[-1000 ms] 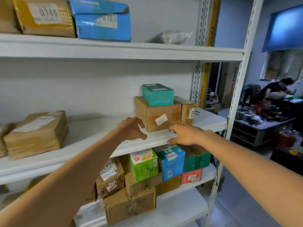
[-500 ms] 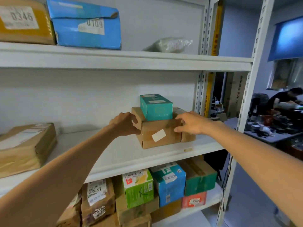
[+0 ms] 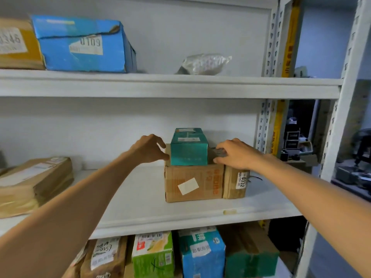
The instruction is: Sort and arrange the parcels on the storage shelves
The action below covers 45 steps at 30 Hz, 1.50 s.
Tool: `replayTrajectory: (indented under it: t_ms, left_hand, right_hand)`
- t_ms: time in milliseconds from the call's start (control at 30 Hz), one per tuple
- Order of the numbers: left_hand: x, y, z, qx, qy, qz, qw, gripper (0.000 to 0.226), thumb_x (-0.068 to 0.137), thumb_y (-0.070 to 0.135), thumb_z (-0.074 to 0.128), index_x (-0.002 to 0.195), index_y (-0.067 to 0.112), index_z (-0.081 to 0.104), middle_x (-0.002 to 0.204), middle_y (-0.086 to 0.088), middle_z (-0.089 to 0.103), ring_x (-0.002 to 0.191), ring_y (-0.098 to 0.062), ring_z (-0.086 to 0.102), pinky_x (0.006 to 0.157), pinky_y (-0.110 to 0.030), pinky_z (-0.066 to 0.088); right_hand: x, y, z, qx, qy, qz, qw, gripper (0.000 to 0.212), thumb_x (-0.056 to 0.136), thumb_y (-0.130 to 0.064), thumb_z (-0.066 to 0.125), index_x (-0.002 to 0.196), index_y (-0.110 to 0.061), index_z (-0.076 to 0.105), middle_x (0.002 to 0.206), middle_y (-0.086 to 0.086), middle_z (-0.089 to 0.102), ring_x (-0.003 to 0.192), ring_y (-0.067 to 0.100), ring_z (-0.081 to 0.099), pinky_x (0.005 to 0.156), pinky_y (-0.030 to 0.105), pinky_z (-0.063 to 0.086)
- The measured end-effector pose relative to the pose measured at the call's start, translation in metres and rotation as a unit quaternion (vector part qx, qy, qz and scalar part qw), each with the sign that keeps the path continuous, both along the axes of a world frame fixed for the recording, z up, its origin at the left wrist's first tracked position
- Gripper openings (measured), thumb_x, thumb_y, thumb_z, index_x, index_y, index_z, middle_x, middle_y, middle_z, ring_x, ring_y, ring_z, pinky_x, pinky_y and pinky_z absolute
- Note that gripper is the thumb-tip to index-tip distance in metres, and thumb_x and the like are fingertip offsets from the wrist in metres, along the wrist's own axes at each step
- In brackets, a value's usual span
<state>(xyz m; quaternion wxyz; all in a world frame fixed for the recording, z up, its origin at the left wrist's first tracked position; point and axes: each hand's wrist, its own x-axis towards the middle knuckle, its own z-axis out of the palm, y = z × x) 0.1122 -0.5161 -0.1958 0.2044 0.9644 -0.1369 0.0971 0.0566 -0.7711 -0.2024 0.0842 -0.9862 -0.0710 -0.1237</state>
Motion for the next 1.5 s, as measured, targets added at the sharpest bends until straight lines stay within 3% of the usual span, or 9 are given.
replayTrajectory:
  t_ms: [133, 267, 367, 533, 767, 967, 1067, 1333, 1500]
  left_hand:
    - [0.007, -0.009, 0.003, -0.037, 0.013, -0.005, 0.999, 0.035, 0.088, 0.029, 0.068, 0.120, 0.017, 0.060, 0.108, -0.002, 0.066, 0.090, -0.015, 0.057, 0.074, -0.023, 0.045]
    - [0.018, -0.018, 0.005, -0.271, 0.079, -0.001, 0.959, 0.033, 0.099, 0.006, 0.036, 0.122, 0.000, 0.059, 0.103, -0.012, 0.063, 0.093, -0.024, 0.058, 0.085, -0.035, 0.051]
    - [0.025, -0.030, 0.004, -0.334, 0.128, 0.008, 0.934, 0.036, 0.102, 0.028, 0.043, 0.116, -0.002, 0.058, 0.106, -0.013, 0.067, 0.092, -0.026, 0.064, 0.083, -0.037, 0.056]
    - [0.029, -0.041, -0.005, -0.383, 0.181, 0.001, 0.906, 0.031, 0.099, 0.025, 0.053, 0.116, 0.000, 0.058, 0.102, -0.012, 0.069, 0.092, -0.026, 0.069, 0.084, -0.043, 0.058]
    - [0.015, -0.041, -0.002, -0.388, 0.143, -0.033, 0.910, 0.018, 0.092, 0.007, 0.061, 0.110, 0.003, 0.057, 0.107, -0.011, 0.067, 0.090, -0.022, 0.067, 0.077, -0.038, 0.059]
    - [-0.010, -0.041, -0.010, -0.379, 0.105, -0.087, 0.915, 0.076, 0.082, -0.008, 0.067, 0.147, 0.011, 0.032, 0.121, -0.008, 0.059, 0.101, -0.022, 0.059, 0.086, -0.039, 0.054]
    - [-0.018, -0.040, -0.018, -0.339, 0.117, -0.146, 0.922, 0.073, 0.081, -0.010, 0.066, 0.145, 0.014, 0.038, 0.104, -0.001, 0.060, 0.101, -0.023, 0.058, 0.089, -0.045, 0.054]
    - [-0.025, -0.030, -0.070, -0.310, 0.099, -0.256, 0.910, 0.062, 0.067, 0.004, 0.085, 0.120, 0.016, 0.056, 0.114, -0.002, 0.069, 0.106, -0.021, 0.066, 0.089, -0.045, 0.056]
    - [-0.052, -0.036, -0.093, -0.291, 0.113, -0.329, 0.891, 0.058, 0.069, 0.003, 0.083, 0.119, 0.014, 0.056, 0.114, 0.004, 0.065, 0.104, -0.013, 0.061, 0.090, -0.038, 0.055]
  right_hand:
    - [0.019, -0.002, -0.001, 0.023, -0.073, -0.006, 0.997, 0.023, 0.092, -0.025, 0.058, 0.111, -0.013, 0.062, 0.105, 0.005, 0.064, 0.093, 0.021, 0.061, 0.081, 0.037, 0.053]
    - [0.033, 0.012, 0.000, 0.203, -0.149, -0.016, 0.968, 0.024, 0.098, -0.017, 0.045, 0.087, -0.002, 0.061, 0.083, 0.008, 0.063, 0.072, 0.019, 0.059, 0.067, 0.032, 0.048]
    - [0.042, 0.029, 0.003, 0.296, -0.085, -0.012, 0.951, 0.036, 0.099, -0.035, 0.047, 0.075, -0.009, 0.050, 0.068, 0.001, 0.055, 0.057, 0.009, 0.052, 0.051, 0.020, 0.037]
    - [0.051, 0.043, -0.003, 0.348, 0.004, -0.018, 0.937, 0.031, 0.098, -0.041, 0.050, 0.092, -0.011, 0.057, 0.091, 0.003, 0.065, 0.069, 0.007, 0.059, 0.047, 0.015, 0.038]
    - [0.044, 0.037, -0.002, 0.446, -0.004, -0.017, 0.895, 0.033, 0.081, -0.020, 0.076, 0.110, -0.012, 0.061, 0.110, 0.004, 0.070, 0.099, 0.018, 0.066, 0.087, 0.036, 0.056]
    - [-0.005, 0.047, -0.006, 0.422, -0.073, -0.047, 0.902, 0.066, 0.071, 0.001, 0.081, 0.128, -0.015, 0.051, 0.117, 0.003, 0.063, 0.103, 0.018, 0.058, 0.086, 0.030, 0.053]
    - [-0.030, 0.053, -0.009, 0.404, -0.080, -0.059, 0.910, 0.084, 0.069, 0.004, 0.080, 0.140, -0.017, 0.040, 0.124, 0.002, 0.060, 0.103, 0.012, 0.051, 0.085, 0.025, 0.047]
    - [-0.092, 0.084, -0.035, 0.371, -0.091, -0.137, 0.914, 0.101, 0.065, 0.011, 0.080, 0.146, -0.016, 0.027, 0.118, -0.007, 0.047, 0.109, 0.002, 0.037, 0.080, 0.008, 0.033]
    - [-0.135, 0.090, -0.060, 0.388, -0.123, -0.182, 0.895, 0.105, 0.063, 0.013, 0.081, 0.148, -0.018, 0.027, 0.122, -0.010, 0.044, 0.116, 0.006, 0.042, 0.095, 0.023, 0.041]
